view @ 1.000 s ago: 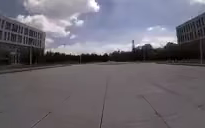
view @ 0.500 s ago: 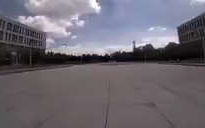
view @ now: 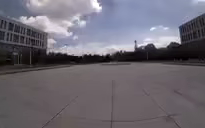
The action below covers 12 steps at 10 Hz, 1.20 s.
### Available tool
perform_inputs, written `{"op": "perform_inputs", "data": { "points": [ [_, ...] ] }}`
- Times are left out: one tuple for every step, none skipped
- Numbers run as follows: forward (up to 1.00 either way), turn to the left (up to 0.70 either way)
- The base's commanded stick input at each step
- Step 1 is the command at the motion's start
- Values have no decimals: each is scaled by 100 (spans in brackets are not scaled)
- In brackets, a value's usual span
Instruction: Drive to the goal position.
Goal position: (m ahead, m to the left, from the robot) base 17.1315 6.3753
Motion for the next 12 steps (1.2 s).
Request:
{"op": "perform_inputs", "data": {
  "points": [
    [70,0],
    [70,0],
    [70,0],
    [70,0],
    [70,0],
    [70,0],
    [70,0],
    [70,0],
    [70,0],
    [70,0],
    [70,0],
    [70,0]
  ]
}}
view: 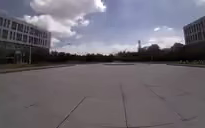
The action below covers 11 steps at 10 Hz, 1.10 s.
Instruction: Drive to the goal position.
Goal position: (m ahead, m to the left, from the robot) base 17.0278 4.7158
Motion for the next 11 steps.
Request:
{"op": "perform_inputs", "data": {
  "points": [
    [70,0],
    [70,0],
    [70,0],
    [70,0],
    [70,0],
    [70,0],
    [70,0],
    [70,0],
    [70,0],
    [70,0],
    [70,0]
  ]
}}
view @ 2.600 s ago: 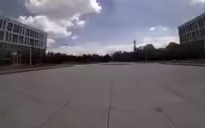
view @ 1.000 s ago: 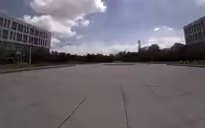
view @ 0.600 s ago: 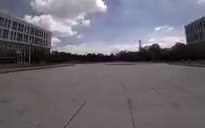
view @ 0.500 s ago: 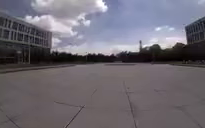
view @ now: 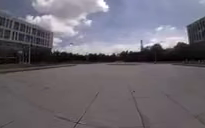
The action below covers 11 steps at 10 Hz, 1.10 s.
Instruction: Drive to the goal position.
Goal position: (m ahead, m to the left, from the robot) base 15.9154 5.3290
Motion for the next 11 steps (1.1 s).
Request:
{"op": "perform_inputs", "data": {
  "points": [
    [70,0],
    [70,-15],
    [70,-32],
    [70,-32],
    [70,-32],
    [70,-32],
    [70,-32],
    [70,-32],
    [70,-32],
    [70,-32],
    [70,-23]
  ]
}}
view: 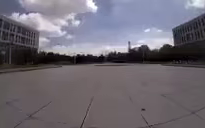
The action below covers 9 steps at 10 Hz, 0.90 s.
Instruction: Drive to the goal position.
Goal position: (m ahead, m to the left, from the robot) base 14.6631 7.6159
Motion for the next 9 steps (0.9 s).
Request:
{"op": "perform_inputs", "data": {
  "points": [
    [70,0],
    [70,0],
    [70,0],
    [70,0],
    [70,0],
    [57,0],
    [5,0],
    [5,0],
    [5,0]
  ]
}}
